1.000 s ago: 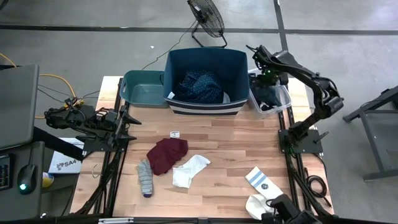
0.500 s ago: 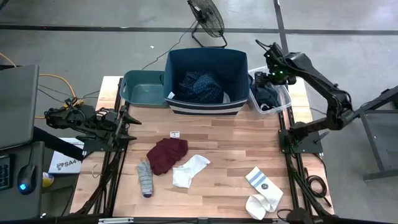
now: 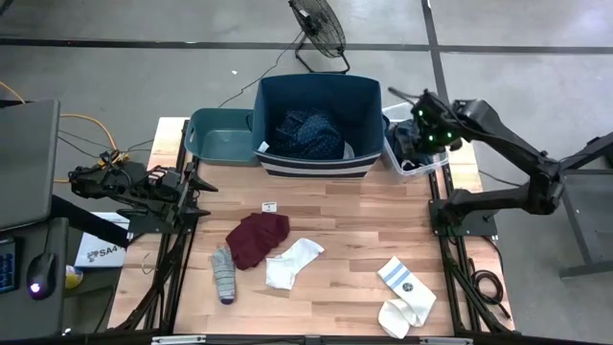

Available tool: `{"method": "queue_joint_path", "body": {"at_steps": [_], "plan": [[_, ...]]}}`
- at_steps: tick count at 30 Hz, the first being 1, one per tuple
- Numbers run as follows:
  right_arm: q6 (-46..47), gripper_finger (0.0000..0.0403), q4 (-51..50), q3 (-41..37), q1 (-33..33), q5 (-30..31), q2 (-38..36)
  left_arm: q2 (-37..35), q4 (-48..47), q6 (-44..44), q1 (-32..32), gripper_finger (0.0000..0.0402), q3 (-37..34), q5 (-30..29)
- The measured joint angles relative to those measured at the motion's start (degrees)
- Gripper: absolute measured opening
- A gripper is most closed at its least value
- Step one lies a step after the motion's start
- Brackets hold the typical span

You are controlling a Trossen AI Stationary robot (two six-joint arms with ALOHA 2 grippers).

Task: Pick & Place Cloths
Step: Put the white sock into the green bin

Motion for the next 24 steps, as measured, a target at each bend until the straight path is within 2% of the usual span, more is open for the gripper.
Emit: {"method": "queue_joint_path", "body": {"at_steps": [5, 14, 24], "plan": [[8.17, 0.0231, -4.39, -0.02, 10.56, -0.07, -2.21, -0.01, 0.0, 0.0, -0.01, 0.0324, 0.0, 0.02], [21.14, 0.0231, -4.84, -0.02, 31.93, -0.83, -2.26, -0.01, 0.0, 0.01, -0.01, 0.0324, 0.0, 0.02], [46.79, 0.0231, -3.74, -0.04, 56.86, 0.39, 2.95, -0.02, 0.0, 0.0, -0.02, 0.0324, 0.0, 0.02]]}}
